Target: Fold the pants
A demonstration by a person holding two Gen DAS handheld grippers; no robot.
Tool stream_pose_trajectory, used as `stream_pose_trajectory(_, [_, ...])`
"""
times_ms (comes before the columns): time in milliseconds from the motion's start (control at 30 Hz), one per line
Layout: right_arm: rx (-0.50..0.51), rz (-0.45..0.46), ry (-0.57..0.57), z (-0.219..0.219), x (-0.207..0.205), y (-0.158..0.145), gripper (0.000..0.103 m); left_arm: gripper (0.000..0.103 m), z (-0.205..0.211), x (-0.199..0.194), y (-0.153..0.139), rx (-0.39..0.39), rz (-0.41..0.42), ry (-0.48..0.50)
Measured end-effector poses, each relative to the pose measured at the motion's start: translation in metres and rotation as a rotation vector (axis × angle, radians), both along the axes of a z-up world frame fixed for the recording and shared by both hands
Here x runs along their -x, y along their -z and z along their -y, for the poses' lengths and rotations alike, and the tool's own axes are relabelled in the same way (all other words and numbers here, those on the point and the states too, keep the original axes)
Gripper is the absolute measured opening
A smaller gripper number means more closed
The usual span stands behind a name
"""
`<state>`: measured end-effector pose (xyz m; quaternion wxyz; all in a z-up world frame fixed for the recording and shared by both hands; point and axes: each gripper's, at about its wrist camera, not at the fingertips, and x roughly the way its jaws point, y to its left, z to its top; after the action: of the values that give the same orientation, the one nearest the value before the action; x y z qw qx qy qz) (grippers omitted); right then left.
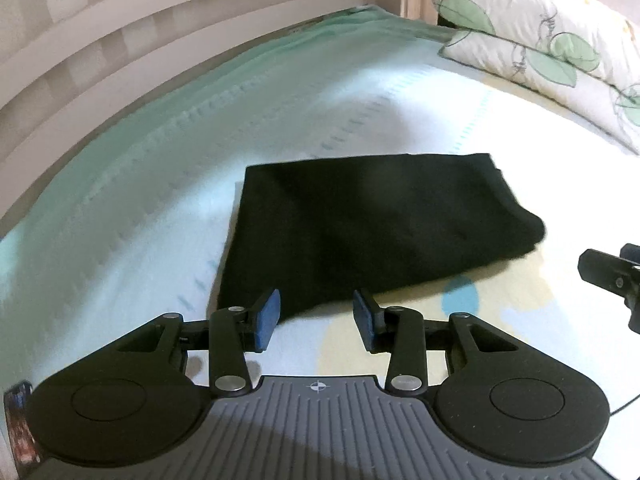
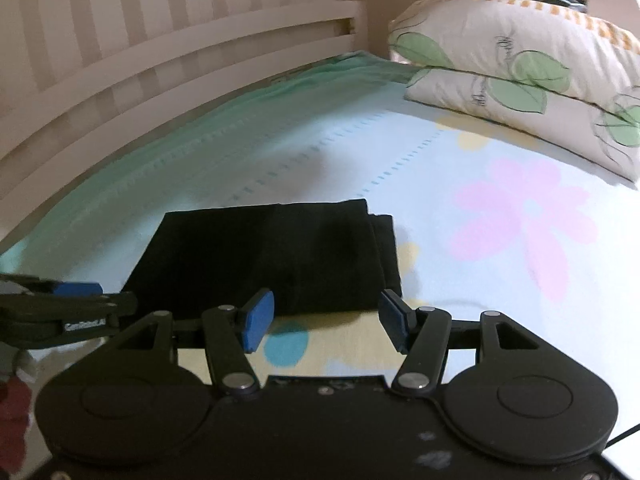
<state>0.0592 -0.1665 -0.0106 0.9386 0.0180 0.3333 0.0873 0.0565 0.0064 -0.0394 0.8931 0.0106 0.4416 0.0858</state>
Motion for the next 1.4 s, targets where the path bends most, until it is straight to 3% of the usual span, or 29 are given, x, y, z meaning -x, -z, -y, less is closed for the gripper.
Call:
stream_pose_trajectory(233, [-0.110, 0.007, 0.066, -0.001, 0.033, -0.024, 0.062, 0.039, 0.000, 0.014, -0.018, -0.011, 0.022, 0.013])
stream_pose_trajectory(500, [-0.052, 0.077, 0.028, -0.017, 0.055, -0.051, 0.062, 0.039, 0.008, 0.034, -0.034, -0.031, 0.072, 0.048])
stream_pose_trajectory(933, [0.018, 0.046, -0.004, -0.029, 0.054, -0.043, 0.062, 0.039, -0.001, 0.040, -0.029, 0.004, 0.052, 0.045])
stream_pose_trajectory(1400, [0.029, 0.006, 0.001, -0.033, 0.043, -0.035, 0.062, 0.039, -0.001, 0.042, -0.024, 0.009, 0.030, 0.065])
